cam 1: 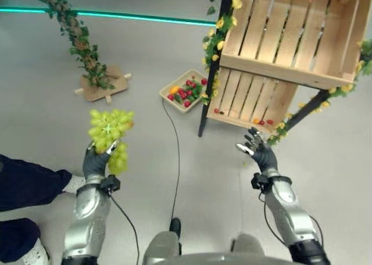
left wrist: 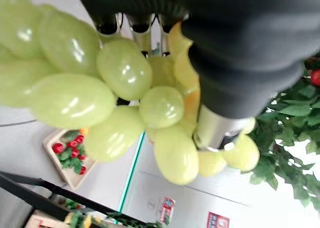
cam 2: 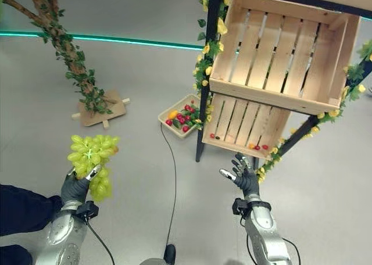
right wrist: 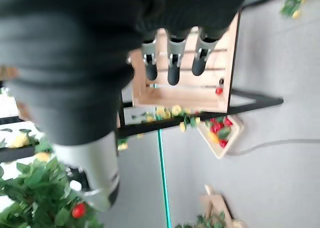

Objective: Pick up the fruits from the basket on one side to the basket on the other side

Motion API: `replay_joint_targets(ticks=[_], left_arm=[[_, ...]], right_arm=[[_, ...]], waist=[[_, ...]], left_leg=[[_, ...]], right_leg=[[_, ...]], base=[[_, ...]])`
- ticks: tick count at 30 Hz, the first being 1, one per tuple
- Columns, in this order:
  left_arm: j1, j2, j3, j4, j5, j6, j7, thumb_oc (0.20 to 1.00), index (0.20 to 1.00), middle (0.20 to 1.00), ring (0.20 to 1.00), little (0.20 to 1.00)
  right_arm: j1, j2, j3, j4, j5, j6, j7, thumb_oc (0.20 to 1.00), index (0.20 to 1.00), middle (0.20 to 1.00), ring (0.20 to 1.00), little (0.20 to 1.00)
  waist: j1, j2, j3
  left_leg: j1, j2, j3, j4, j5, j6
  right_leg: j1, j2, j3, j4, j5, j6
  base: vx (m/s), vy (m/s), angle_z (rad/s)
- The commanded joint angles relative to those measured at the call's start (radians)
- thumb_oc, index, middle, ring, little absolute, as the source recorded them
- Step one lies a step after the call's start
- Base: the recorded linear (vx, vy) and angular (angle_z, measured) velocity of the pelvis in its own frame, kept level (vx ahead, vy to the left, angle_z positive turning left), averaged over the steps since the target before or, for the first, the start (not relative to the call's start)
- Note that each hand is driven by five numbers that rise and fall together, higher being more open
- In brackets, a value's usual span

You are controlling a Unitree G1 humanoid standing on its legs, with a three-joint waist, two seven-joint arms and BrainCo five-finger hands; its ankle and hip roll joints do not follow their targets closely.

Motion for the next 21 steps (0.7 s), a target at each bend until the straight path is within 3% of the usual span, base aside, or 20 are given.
replay_joint_targets(ticks=[1,3,4,8,9,10,11,13,14,16,18,21], left_arm=[[-0.018,0.019,0.017,-0.137,0.077,-0.055,-0.031,0.2,0.2,0.2,0.2,0.2],[-0.006,0.012,0.016,-0.148,0.066,-0.044,-0.069,0.2,0.2,0.2,0.2,0.2],[0.0,0.011,0.0,-0.164,0.068,-0.049,-0.094,0.2,0.2,0.2,0.2,0.2],[0.013,-0.014,-0.016,-0.187,0.047,-0.047,-0.135,0.2,0.2,0.2,0.2,0.2],[0.029,-0.017,-0.025,-0.202,0.036,-0.039,-0.155,0.2,0.2,0.2,0.2,0.2],[0.029,-0.017,-0.024,-0.202,0.036,-0.039,-0.155,0.2,0.2,0.2,0.2,0.2],[0.034,-0.021,-0.034,-0.215,0.018,-0.037,-0.171,0.2,0.2,0.2,0.2,0.2],[0.028,-0.021,-0.049,-0.218,0.018,-0.036,-0.177,0.2,0.2,0.2,0.2,0.2],[0.029,-0.02,-0.05,-0.222,0.011,-0.036,-0.177,0.2,0.2,0.2,0.2,0.2],[0.034,-0.024,-0.047,-0.227,0.005,-0.024,-0.176,0.2,0.2,0.2,0.2,0.2],[0.049,-0.031,-0.044,-0.233,-0.002,-0.02,-0.176,0.2,0.2,0.2,0.2,0.2],[0.029,-0.013,-0.055,-0.225,0.014,-0.018,-0.16,0.2,0.2,0.2,0.2,0.2]], right_arm=[[0.009,-0.046,-0.031,0.016,0.024,-0.042,0.009,1.0,1.0,1.0,1.0,1.0],[0.026,-0.04,-0.026,0.01,0.026,-0.021,0.025,1.0,1.0,1.0,1.0,1.0],[0.01,-0.048,-0.017,0.034,0.017,-0.021,0.026,1.0,1.0,1.0,1.0,1.0],[-0.002,-0.061,-0.02,0.056,0.027,-0.023,0.038,1.0,1.0,1.0,1.0,1.0],[-0.005,-0.077,-0.013,0.071,0.032,-0.018,0.049,1.0,1.0,1.0,1.0,1.0],[-0.005,-0.077,-0.013,0.071,0.032,-0.018,0.049,1.0,1.0,1.0,1.0,1.0],[0.004,-0.091,-0.015,0.063,0.038,-0.012,0.064,1.0,1.0,1.0,1.0,1.0],[0.008,-0.107,-0.023,0.065,0.035,-0.009,0.067,1.0,1.0,1.0,1.0,1.0],[0.005,-0.108,-0.025,0.071,0.032,-0.007,0.064,1.0,1.0,1.0,1.0,1.0],[0.0,-0.109,-0.021,0.083,0.017,-0.002,0.061,1.0,1.0,1.0,1.0,1.0],[0.008,-0.111,-0.027,0.088,0.018,-0.004,0.061,1.0,1.0,1.0,1.0,1.0],[-0.002,-0.123,-0.015,0.1,0.008,-0.008,0.058,1.0,1.0,1.0,1.0,1.0]], waist=[[-0.017,-0.023,-0.038],[-0.017,-0.026,-0.049],[-0.029,-0.017,-0.058],[-0.027,0.001,-0.08],[-0.026,0.013,-0.085],[-0.025,0.014,-0.085],[-0.02,0.014,-0.069],[-0.011,0.013,-0.044],[-0.012,0.015,-0.041],[-0.015,0.027,-0.044],[-0.007,0.028,-0.038],[0.007,0.047,-0.032]], left_leg=[[0.054,-0.023,-0.074,-0.007,-0.129,-0.045],[0.053,-0.036,-0.072,0.03,-0.154,-0.039],[0.059,-0.05,-0.059,0.083,-0.186,-0.036],[0.044,-0.072,-0.021,0.195,-0.232,-0.044],[0.011,-0.078,-0.014,0.303,-0.22,-0.067],[0.009,-0.077,-0.013,0.306,-0.222,-0.068],[-0.048,-0.108,-0.017,0.495,-0.165,-0.116],[-0.105,-0.172,-0.053,0.599,-0.127,-0.174],[-0.122,-0.173,-0.08,0.58,-0.12,-0.179],[-0.119,-0.113,-0.117,0.518,-0.115,-0.154],[-0.114,-0.055,-0.142,0.414,-0.163,-0.13],[-0.115,0.008,-0.294,0.194,-0.058,-0.128]], right_leg=[[0.044,0.044,-0.08,-0.205,0.129,-0.014],[0.075,0.031,-0.102,-0.248,0.136,-0.011],[0.089,0.038,-0.061,-0.262,0.13,-0.018],[0.16,0.046,-0.056,-0.303,0.118,-0.041],[0.2,0.063,-0.042,-0.326,0.093,-0.064],[0.2,0.064,-0.042,-0.327,0.093,-0.064],[0.255,0.062,-0.035,-0.352,0.079,-0.086],[0.294,0.056,-0.03,-0.365,0.073,-0.102],[0.305,0.065,-0.021,-0.364,0.068,-0.103],[0.328,0.077,0.004,-0.372,0.054,-0.099],[0.356,0.081,0.037,-0.378,0.036,-0.094],[0.362,0.12,0.116,-0.381,0.023,-0.087]], base=[[0.35,-0.073,0.21],[0.2,-0.024,0.15],[0.27,-0.033,0.18],[0.25,-0.003,-0.15],[0.12,-0.014,-0.38],[0.2,-0.038,-0.71],[0.14,-0.028,-0.69],[0.13,-0.044,-0.81],[0.12,-0.038,-0.64],[0.2,0.035,-0.41],[0.23,0.078,-0.29],[0.18,0.051,-0.6]])
